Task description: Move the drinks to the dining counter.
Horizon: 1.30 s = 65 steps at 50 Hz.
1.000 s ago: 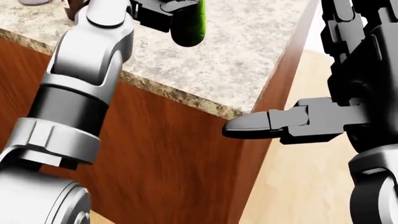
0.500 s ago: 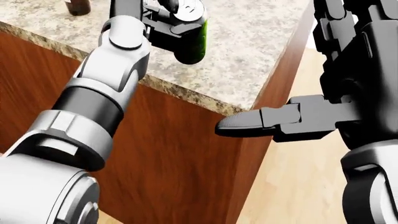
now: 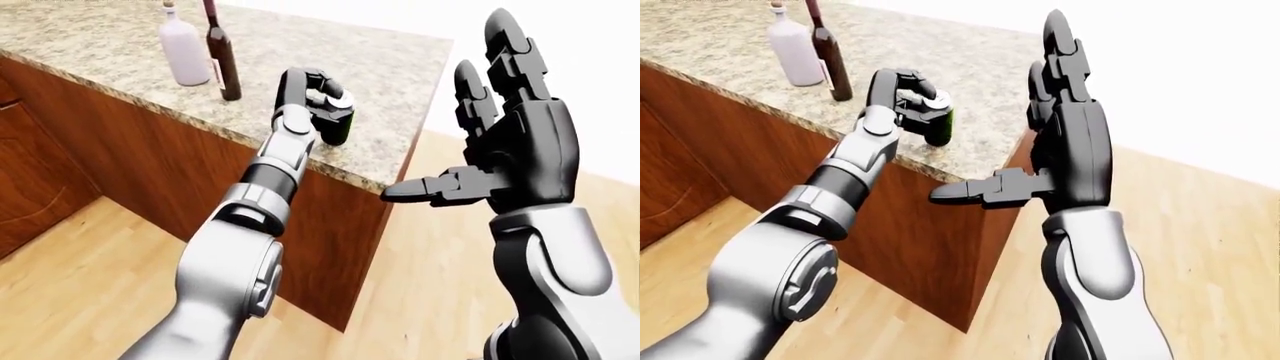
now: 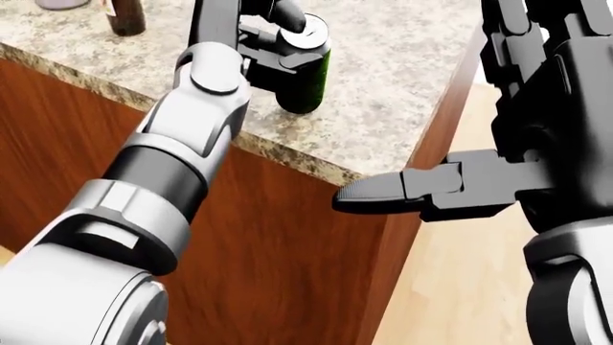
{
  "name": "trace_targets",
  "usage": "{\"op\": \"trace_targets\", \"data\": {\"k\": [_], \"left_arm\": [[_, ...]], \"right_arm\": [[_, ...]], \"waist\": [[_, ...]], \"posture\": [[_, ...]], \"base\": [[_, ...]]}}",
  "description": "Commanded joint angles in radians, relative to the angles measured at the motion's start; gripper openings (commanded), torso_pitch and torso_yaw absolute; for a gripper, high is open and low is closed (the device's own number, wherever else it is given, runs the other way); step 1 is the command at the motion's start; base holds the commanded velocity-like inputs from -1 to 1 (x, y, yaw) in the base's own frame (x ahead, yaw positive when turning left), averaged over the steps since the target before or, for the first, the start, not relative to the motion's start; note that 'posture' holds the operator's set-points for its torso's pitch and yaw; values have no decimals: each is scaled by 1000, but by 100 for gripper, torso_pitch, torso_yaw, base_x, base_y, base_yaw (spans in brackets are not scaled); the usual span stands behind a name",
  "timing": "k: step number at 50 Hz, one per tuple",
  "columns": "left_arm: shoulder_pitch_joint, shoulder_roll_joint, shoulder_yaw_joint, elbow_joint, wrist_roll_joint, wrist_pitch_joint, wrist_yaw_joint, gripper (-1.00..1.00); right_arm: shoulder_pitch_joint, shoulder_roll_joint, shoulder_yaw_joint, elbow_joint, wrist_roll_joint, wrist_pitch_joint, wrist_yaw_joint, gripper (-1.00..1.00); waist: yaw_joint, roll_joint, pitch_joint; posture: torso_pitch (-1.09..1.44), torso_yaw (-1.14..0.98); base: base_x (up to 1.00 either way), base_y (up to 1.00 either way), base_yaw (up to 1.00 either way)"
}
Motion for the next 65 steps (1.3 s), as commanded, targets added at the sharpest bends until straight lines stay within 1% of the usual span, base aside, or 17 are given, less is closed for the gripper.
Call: {"op": "trace_targets", "data": {"k": [1, 5, 7, 10, 11, 17, 22, 27, 34, 36, 42, 48, 51, 53, 57, 60, 65], "left_arm": [[-43, 11, 1, -43, 7, -37, 10, -49], [-34, 7, 0, -41, 12, -42, 11, -44], [-31, 5, 1, -42, 11, -42, 11, -36], [-32, 7, 2, -46, 10, -39, 8, -34], [-31, 7, 4, -46, 7, -39, 8, -29], [-29, 8, 6, -43, 1, -43, 9, -18], [-23, 7, 5, -38, 1, -50, 10, -14], [-20, 6, 5, -36, 1, -45, 9, 0], [-12, 5, 6, -32, 3, -46, 7, 7], [-13, 6, 6, -33, 3, -42, 7, 12], [-15, 4, 4, -37, 6, -41, 5, 12], [-21, 6, 4, -39, 6, -42, 3, 20], [-25, 7, 3, -44, 5, -38, 0, 20], [-30, 10, 3, -47, 5, -33, -2, 18], [-31, 16, 4, -47, 5, -36, -2, 22], [-31, 19, 3, -50, 6, -34, -2, 18], [-29, 36, 1, -54, 9, -28, -9, 22]], "right_arm": [[-19, -4, -7, -20, -3, -33, -2, 100], [-8, -2, 4, -15, -9, -48, -1, 100], [-10, -1, 3, -18, -9, -44, -1, 100], [-7, 1, 4, -22, -11, -43, -1, 100], [-7, 2, 5, -22, -12, -42, -1, 100], [-9, 3, 6, -16, -15, -47, 2, 100], [-9, 5, 7, -15, -17, -47, 2, 100], [-9, 6, 7, -15, -18, -47, 3, 100], [-10, 6, 7, -19, -19, -43, 5, 100], [-12, 5, 5, -18, -19, -42, 5, 100], [-14, 3, 2, -15, -17, -42, 7, 100], [-12, 2, 0, -11, -16, -48, 9, 100], [-12, 2, 0, -8, -16, -50, 8, 100], [-13, 2, 3, -8, -17, -50, 7, 100], [-16, 2, 5, -9, -18, -47, 7, 100], [-15, 4, 8, -7, -19, -50, 6, 100], [-20, 5, 14, -13, -24, -43, 4, 100]], "waist": [[0, -1, -28], [-1, -2, -27], [-1, -2, -27], [0, -2, -26], [1, -2, -26], [2, -3, -25], [4, -3, -25], [4, -3, -27], [5, -2, -29], [6, -2, -29], [6, -3, -31], [5, -3, -32], [4, -3, -32], [3, -2, -32], [2, -2, -31], [1, -1, -30], [1, 0, -30]], "posture": [[0, 0], [0, 0], [0, 0], [0, 0], [0, 0], [0, 0], [0, 0], [0, 0], [0, 0], [0, 0], [0, 0], [0, 0], [0, 0], [0, 0], [0, 0], [0, 0], [0, 0]], "base": [[0, 0, 0], [0, 0, 0], [0, 0, 0], [0, 0, 0], [0, 0, 0], [0, 0, 0], [0, 0, 0], [0, 0, 0], [0, 0, 0], [0, 0, 0], [0, 0, 0], [0, 0, 0], [0, 0, 0], [0, 0, 0], [0, 0, 0], [0, 0, 0], [0, 0, 0]]}}
